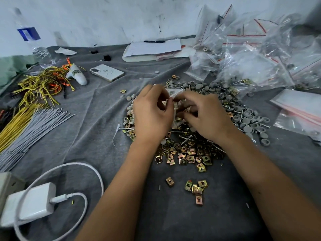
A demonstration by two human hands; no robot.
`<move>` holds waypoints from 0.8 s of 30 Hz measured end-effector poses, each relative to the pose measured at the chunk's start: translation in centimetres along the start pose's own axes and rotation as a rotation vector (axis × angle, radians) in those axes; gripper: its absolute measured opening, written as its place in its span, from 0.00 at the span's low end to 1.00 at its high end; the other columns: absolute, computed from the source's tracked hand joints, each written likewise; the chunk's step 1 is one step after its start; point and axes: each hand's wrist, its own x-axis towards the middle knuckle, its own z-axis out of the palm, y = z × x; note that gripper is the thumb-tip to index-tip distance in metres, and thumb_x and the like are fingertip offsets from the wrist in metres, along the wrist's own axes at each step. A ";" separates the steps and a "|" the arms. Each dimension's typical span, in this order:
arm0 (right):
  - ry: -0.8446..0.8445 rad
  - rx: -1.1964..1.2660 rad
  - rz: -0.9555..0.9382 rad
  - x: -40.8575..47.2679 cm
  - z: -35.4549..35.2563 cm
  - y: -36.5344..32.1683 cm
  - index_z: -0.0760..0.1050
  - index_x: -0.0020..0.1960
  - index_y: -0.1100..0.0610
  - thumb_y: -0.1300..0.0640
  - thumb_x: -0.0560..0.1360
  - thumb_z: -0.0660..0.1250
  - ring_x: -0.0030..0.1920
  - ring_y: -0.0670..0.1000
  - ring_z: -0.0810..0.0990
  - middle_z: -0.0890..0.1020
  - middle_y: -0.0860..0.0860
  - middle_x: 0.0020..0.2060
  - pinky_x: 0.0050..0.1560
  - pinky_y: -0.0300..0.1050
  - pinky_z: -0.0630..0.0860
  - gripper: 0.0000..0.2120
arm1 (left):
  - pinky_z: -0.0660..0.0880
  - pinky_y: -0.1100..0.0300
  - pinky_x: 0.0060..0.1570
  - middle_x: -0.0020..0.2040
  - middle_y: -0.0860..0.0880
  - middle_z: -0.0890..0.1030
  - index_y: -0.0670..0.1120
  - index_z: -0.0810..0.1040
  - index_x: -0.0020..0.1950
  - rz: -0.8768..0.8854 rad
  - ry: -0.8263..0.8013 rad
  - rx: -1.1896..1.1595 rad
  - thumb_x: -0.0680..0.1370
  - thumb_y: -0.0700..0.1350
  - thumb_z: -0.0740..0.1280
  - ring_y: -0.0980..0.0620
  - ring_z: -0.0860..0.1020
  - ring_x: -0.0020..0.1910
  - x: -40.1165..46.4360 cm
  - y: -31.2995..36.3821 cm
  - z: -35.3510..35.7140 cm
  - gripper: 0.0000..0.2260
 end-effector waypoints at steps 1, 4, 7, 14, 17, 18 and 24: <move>0.021 0.019 0.004 0.0 -0.2 0.1 0.80 0.62 0.51 0.64 0.74 0.76 0.51 0.43 0.86 0.87 0.48 0.51 0.53 0.46 0.84 0.19 | 0.76 0.50 0.38 0.39 0.50 0.78 0.43 0.78 0.41 -0.030 0.002 -0.001 0.73 0.38 0.74 0.50 0.77 0.37 0.0 -0.2 0.1 0.05; 0.122 0.085 0.016 0.3 -0.9 0.4 0.81 0.57 0.54 0.62 0.73 0.77 0.44 0.40 0.86 0.86 0.46 0.47 0.45 0.43 0.85 0.14 | 0.78 0.51 0.39 0.37 0.52 0.79 0.46 0.79 0.40 -0.153 0.028 -0.021 0.73 0.39 0.74 0.53 0.78 0.36 0.0 -0.6 0.3 0.06; 0.145 0.041 0.028 0.4 -1.8 0.8 0.82 0.50 0.55 0.58 0.73 0.78 0.42 0.43 0.85 0.85 0.46 0.42 0.46 0.46 0.85 0.08 | 0.79 0.52 0.38 0.36 0.53 0.80 0.47 0.80 0.39 -0.259 0.065 -0.084 0.73 0.40 0.75 0.54 0.78 0.35 0.0 -1.0 0.5 0.06; -0.413 -0.224 -0.003 0.3 -2.2 0.5 0.84 0.42 0.44 0.29 0.64 0.71 0.51 0.48 0.70 0.77 0.43 0.43 0.53 0.51 0.69 0.20 | 0.78 0.57 0.35 0.34 0.53 0.81 0.47 0.81 0.39 -0.322 0.107 -0.134 0.73 0.41 0.75 0.55 0.79 0.33 0.2 -1.4 0.5 0.05; -0.519 -0.295 0.018 0.4 -1.6 0.3 0.83 0.43 0.43 0.33 0.66 0.75 0.55 0.48 0.66 0.74 0.41 0.45 0.58 0.53 0.67 0.15 | 0.77 0.61 0.34 0.34 0.54 0.80 0.47 0.80 0.39 -0.311 0.110 -0.127 0.73 0.39 0.76 0.56 0.78 0.33 0.2 -1.3 0.6 0.06; -0.530 -0.295 0.012 0.4 -1.5 0.3 0.83 0.43 0.44 0.36 0.68 0.75 0.55 0.47 0.65 0.74 0.41 0.45 0.60 0.54 0.66 0.13 | 0.76 0.62 0.34 0.34 0.55 0.79 0.47 0.80 0.39 -0.308 0.106 -0.128 0.73 0.39 0.76 0.56 0.78 0.33 0.3 -1.2 0.6 0.07; -0.520 -0.306 0.002 0.2 -1.3 0.1 0.82 0.46 0.45 0.41 0.73 0.74 0.55 0.47 0.64 0.72 0.36 0.46 0.66 0.59 0.62 0.09 | 0.75 0.64 0.33 0.33 0.56 0.79 0.49 0.80 0.38 -0.303 0.079 -0.140 0.73 0.39 0.76 0.56 0.78 0.32 0.2 -1.1 0.6 0.08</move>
